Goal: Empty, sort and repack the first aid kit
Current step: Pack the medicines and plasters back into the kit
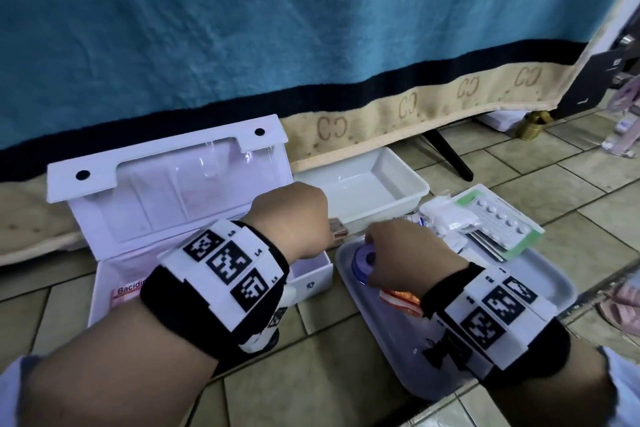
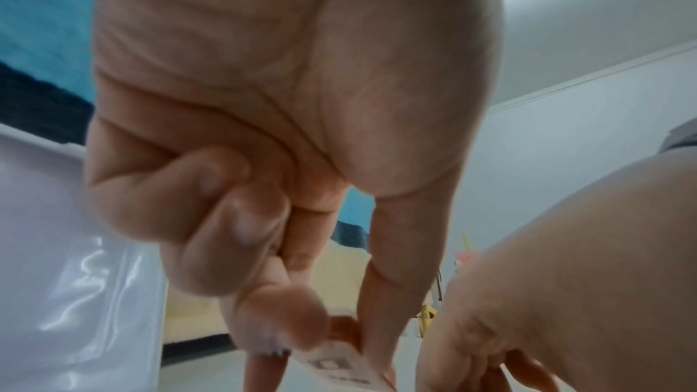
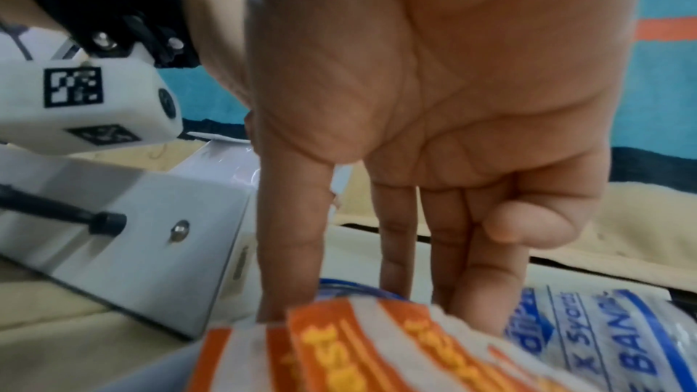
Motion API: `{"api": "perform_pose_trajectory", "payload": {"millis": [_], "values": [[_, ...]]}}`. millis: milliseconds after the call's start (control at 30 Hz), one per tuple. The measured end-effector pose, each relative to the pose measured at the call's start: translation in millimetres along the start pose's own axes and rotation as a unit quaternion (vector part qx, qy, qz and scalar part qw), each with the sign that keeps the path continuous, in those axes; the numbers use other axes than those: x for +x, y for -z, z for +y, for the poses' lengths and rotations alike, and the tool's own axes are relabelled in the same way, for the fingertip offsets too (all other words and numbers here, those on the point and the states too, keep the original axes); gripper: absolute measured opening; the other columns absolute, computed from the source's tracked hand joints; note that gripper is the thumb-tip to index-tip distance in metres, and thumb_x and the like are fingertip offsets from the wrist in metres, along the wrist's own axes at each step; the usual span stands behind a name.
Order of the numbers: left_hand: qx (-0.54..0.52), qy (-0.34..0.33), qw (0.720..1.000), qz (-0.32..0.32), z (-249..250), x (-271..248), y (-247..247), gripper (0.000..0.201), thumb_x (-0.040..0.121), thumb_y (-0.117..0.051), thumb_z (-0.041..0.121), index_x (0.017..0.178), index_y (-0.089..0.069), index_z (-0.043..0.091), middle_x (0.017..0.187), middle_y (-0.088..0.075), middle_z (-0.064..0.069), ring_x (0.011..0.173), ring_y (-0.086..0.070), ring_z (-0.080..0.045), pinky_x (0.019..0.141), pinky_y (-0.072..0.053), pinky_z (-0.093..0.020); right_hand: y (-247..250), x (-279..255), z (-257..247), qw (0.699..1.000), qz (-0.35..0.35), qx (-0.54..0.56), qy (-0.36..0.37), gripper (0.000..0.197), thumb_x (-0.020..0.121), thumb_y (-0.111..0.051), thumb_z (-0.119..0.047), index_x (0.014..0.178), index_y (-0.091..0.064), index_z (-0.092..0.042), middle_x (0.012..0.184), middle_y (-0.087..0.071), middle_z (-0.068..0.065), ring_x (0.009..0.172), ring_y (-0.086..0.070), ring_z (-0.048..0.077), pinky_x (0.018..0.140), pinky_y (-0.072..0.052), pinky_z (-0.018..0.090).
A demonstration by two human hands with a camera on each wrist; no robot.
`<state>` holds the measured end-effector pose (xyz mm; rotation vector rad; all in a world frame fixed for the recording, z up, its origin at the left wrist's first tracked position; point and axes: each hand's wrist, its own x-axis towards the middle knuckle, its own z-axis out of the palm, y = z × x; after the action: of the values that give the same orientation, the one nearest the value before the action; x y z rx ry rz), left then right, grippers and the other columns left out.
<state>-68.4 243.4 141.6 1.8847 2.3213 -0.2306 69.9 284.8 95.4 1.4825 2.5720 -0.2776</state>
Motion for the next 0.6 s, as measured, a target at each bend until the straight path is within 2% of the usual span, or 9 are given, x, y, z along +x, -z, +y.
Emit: {"api": "perform_pose_trajectory", "payload": {"millis": [67,167,300,400,500,533,600], "values": [[-0.029,0.005,0.999,0.012,-10,-3,3,0.035,0.085,-0.056,0.033,0.060,-0.045,0.013,0.064,-0.045,-0.001,0.056,-0.042,-0.018,0.047,-0.026,-0.025,8,-2,1,0.999,0.008,0.045,-0.005,0.041,0.069,-0.070,-0.029,0.108,-0.059,-0.020,0.105,-0.064,0.002,0.098,-0.060,0.023,0.080,-0.051,0.032],[-0.071,0.010,0.997,0.031,-31,-13,15,0.032,0.083,-0.057,0.041,0.072,-0.059,0.011,0.069,-0.054,-0.003,0.065,-0.052,-0.021,0.050,-0.033,-0.027,24,-8,5,0.990,0.025,0.138,-0.016,0.049,0.063,-0.076,-0.031,0.109,-0.061,-0.024,0.097,-0.066,-0.002,0.088,-0.061,0.017,0.074,-0.052,0.028],[-0.104,0.049,0.991,0.064,-78,-32,26,0.037,0.080,-0.059,0.044,0.082,-0.070,0.009,0.081,-0.067,-0.010,0.079,-0.061,-0.026,0.063,-0.043,-0.032,44,-18,-6,0.967,0.067,0.246,0.017,0.048,0.063,-0.080,-0.030,0.107,-0.061,-0.031,0.081,-0.065,-0.010,0.068,-0.057,0.001,0.053,-0.039,0.008],[-0.116,0.101,0.985,0.074,-113,-47,19,0.040,0.077,-0.059,0.048,0.078,-0.072,0.010,0.078,-0.068,-0.010,0.076,-0.061,-0.024,0.065,-0.047,-0.033,48,-19,-38,0.948,0.056,0.303,0.076,0.048,0.065,-0.080,-0.033,0.109,-0.060,-0.034,0.084,-0.065,-0.011,0.066,-0.058,0.001,0.056,-0.043,0.013],[-0.128,0.139,0.980,0.063,-136,-62,4,0.041,0.076,-0.060,0.050,0.071,-0.070,0.011,0.070,-0.068,-0.007,0.070,-0.062,-0.022,0.065,-0.050,-0.033,41,-17,-78,0.943,0.014,0.304,0.137,0.050,0.067,-0.079,-0.036,0.113,-0.059,-0.035,0.085,-0.061,-0.013,0.067,-0.057,0.003,0.053,-0.044,0.013],[-0.134,0.147,0.978,0.063,-141,-66,-1,0.038,0.075,-0.061,0.048,0.071,-0.070,0.011,0.070,-0.068,-0.006,0.070,-0.062,-0.021,0.066,-0.050,-0.033,38,-16,-90,0.946,0.004,0.286,0.154,0.050,0.068,-0.078,-0.036,0.115,-0.059,-0.034,0.086,-0.060,-0.013,0.068,-0.055,0.002,0.054,-0.043,0.013],[-0.148,0.168,0.972,0.070,-150,-74,-10,0.033,0.075,-0.063,0.046,0.072,-0.070,0.014,0.072,-0.067,-0.004,0.072,-0.061,-0.020,0.066,-0.051,-0.031,30,-13,-110,0.956,-0.003,0.231,0.180,0.048,0.070,-0.076,-0.037,0.115,-0.060,-0.033,0.094,-0.060,-0.012,0.075,-0.054,0.005,0.066,-0.047,0.017]]}}
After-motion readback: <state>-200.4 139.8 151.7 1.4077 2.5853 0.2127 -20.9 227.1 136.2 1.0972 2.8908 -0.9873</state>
